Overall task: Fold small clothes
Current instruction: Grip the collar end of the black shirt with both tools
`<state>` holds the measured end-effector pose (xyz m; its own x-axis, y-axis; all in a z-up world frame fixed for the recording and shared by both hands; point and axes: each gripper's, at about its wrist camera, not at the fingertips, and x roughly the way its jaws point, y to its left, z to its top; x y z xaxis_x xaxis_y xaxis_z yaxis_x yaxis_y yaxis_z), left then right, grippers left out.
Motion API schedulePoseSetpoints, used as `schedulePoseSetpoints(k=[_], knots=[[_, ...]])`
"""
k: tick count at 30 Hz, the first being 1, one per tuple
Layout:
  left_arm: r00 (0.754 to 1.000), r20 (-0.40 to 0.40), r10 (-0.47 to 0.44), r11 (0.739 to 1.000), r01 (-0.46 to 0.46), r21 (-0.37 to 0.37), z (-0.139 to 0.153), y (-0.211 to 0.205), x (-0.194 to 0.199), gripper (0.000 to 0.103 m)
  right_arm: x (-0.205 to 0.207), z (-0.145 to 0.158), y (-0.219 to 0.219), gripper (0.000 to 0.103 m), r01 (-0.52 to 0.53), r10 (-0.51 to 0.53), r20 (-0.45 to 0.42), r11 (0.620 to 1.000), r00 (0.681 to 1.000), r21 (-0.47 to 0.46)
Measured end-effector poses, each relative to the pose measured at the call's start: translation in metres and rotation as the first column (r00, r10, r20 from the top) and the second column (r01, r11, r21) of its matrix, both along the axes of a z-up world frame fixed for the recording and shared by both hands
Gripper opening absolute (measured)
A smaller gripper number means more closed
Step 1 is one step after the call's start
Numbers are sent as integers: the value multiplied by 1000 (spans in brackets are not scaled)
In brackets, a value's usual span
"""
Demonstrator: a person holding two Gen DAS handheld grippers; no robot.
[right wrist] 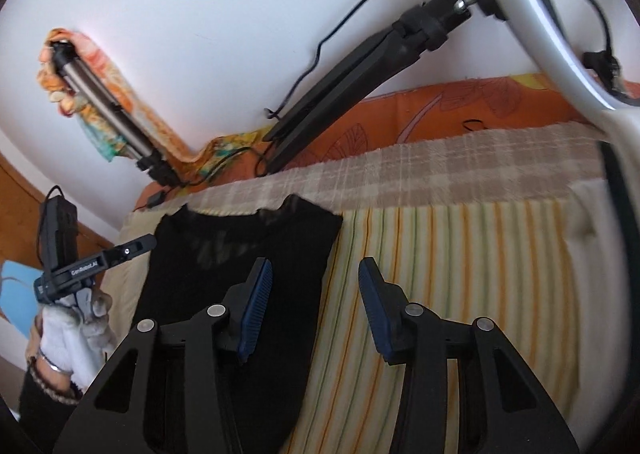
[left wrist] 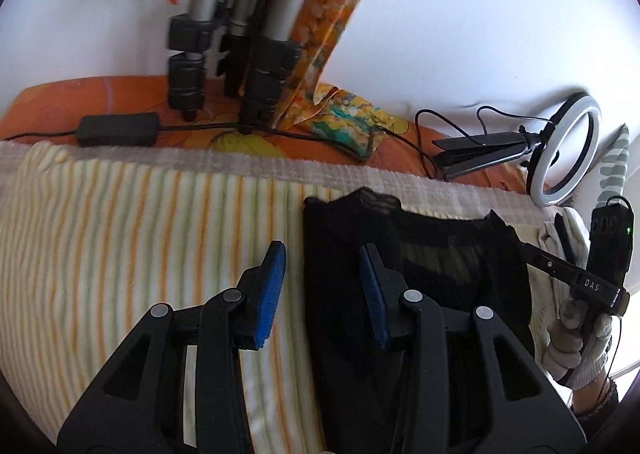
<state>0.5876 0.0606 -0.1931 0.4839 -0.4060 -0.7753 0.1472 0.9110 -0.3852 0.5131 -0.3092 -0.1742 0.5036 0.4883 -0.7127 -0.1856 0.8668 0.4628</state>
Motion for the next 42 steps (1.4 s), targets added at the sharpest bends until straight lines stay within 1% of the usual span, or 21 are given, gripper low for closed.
schedulePoseSetpoints(k=[3,4,6,8,9,10,11,12,16,19,25,28,30,34,37,38,40,42], knots=[[1000,25,-7,1000,6,7,-1,-6,7,39,9,1,7,41,-15,15,8,1000,1000,-13],[1000,28,-12,1000,11,8,-2,-8,8,39,12,2,8,32,-22,22,7,1000,1000,-18],[999,39,-21,1000,20,23,-2,-13,10,39,17,0,14,20,-45,45,-3,998,999,-43],[998,47,-31,999,29,43,-3,-18,13,38,18,-1,17,14,-51,51,-2,996,999,-69],[998,53,-33,998,30,59,-3,-20,13,31,20,-1,18,8,-52,52,-5,996,999,-75],[998,57,-35,997,31,73,-3,-22,13,21,19,-1,16,6,-50,50,-5,996,999,-76],[998,58,-39,995,34,91,-5,-25,14,5,19,-2,16,5,-48,48,-3,996,999,-76],[997,67,-40,995,33,95,-4,-26,14,4,19,-2,16,3,-42,42,-1,996,999,-77],[995,94,-41,995,32,94,2,-28,9,2,15,4,16,2,-20,24,35,994,999,-104],[992,120,-37,997,30,66,11,-26,3,1,9,13,15,2,-18,26,70,993,997,-113],[986,162,-40,998,33,48,34,-23,-20,1,-11,40,14,2,-19,35,138,993,990,-115],[984,177,-34,999,29,31,46,-20,-35,1,-26,54,16,2,-28,49,163,991,985,-132],[981,190,-41,999,38,17,56,-18,-49,1,-39,65,19,2,-36,60,175,990,983,-136],[975,214,-61,998,56,28,77,-19,-83,1,-72,88,20,2,-56,83,212,990,974,-132],[973,224,-57,998,57,7,89,-15,-110,1,-98,101,22,2,-70,100,229,988,968,-139],[972,226,-56,998,56,4,93,-14,-121,1,-110,105,23,2,-77,112,234,986,966,-151],[970,235,-66,998,62,25,101,-15,-142,1,-132,110,27,2,-86,130,240,979,962,-185],[967,241,-78,997,71,34,106,-16,-160,1,-155,113,35,2,-104,165,260,966,951,-235]])
